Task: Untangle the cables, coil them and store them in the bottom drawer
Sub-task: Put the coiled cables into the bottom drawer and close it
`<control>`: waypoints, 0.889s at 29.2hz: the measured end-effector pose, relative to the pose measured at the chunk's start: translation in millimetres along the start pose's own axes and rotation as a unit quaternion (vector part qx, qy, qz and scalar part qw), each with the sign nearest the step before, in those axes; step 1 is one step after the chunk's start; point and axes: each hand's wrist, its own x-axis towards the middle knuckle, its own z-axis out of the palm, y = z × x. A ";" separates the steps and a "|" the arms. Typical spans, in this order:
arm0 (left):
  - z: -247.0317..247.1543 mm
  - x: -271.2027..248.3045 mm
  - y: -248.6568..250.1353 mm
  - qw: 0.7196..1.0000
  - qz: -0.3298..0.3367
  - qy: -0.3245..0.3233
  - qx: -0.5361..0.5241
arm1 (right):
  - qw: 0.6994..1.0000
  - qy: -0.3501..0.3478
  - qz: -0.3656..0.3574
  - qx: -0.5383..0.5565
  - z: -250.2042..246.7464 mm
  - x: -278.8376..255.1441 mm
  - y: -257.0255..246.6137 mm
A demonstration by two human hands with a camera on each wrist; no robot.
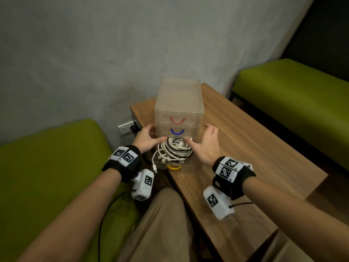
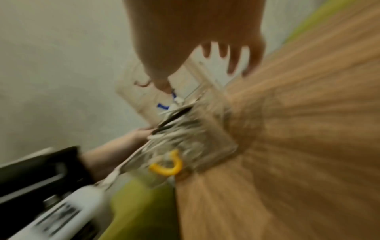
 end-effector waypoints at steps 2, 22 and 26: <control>1.3 0.7 1.5 1.000 -0.011 0.009 -0.020 | 0.978 0.081 -0.165 -0.101 -1.6 -21.0 -15.6; 4.0 -4.1 10.2 1.000 -0.018 0.010 0.006 | 0.939 -0.240 -0.205 -0.136 -14.8 -13.6 -51.0; 2.8 -5.7 9.6 1.000 -0.020 -0.001 0.018 | 0.898 -0.270 -0.244 -0.247 -11.3 -17.8 -47.3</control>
